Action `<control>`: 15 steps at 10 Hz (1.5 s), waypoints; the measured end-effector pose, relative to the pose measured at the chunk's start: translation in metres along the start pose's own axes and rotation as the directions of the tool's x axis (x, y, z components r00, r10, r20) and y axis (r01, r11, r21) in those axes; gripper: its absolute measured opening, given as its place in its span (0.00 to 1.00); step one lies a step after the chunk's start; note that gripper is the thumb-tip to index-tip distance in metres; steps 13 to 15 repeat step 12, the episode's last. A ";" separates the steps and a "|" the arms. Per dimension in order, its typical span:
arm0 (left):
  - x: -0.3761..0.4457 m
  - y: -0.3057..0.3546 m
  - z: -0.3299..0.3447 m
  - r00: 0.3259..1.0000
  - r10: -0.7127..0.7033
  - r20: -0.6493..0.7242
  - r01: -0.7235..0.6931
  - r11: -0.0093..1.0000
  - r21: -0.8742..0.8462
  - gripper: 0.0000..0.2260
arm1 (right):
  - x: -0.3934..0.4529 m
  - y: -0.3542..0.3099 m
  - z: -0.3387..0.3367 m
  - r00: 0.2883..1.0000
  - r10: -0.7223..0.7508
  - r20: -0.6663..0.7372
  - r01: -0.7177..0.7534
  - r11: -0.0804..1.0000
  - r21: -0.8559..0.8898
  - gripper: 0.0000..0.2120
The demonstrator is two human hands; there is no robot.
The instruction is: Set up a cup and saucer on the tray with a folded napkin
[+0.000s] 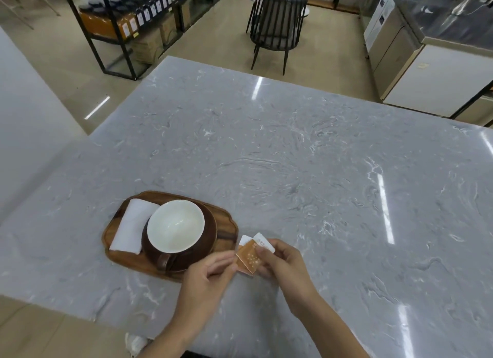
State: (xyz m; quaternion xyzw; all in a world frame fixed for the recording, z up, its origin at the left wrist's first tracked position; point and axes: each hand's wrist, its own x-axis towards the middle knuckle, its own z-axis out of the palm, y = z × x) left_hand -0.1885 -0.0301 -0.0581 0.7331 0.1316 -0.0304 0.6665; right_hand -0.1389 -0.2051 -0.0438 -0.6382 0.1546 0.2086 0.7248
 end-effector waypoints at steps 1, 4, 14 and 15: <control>-0.011 -0.003 -0.008 0.982 0.178 -0.066 -0.150 0.942 0.301 0.15 | 0.010 0.000 0.012 0.999 0.033 0.029 -0.032 0.998 -0.054 0.06; -0.028 -0.016 -0.023 0.934 0.351 0.074 -0.315 0.703 0.638 0.22 | 0.034 0.003 0.035 0.998 -0.055 0.032 0.063 0.889 -0.454 0.12; -0.004 0.033 -0.052 0.805 0.547 0.230 -0.571 0.611 0.549 0.15 | 0.033 -0.004 0.032 0.942 -0.334 0.037 0.293 0.762 -0.578 0.08; -0.004 0.033 -0.052 0.805 0.547 0.230 -0.571 0.611 0.549 0.15 | 0.033 -0.004 0.032 0.942 -0.334 0.037 0.293 0.762 -0.578 0.08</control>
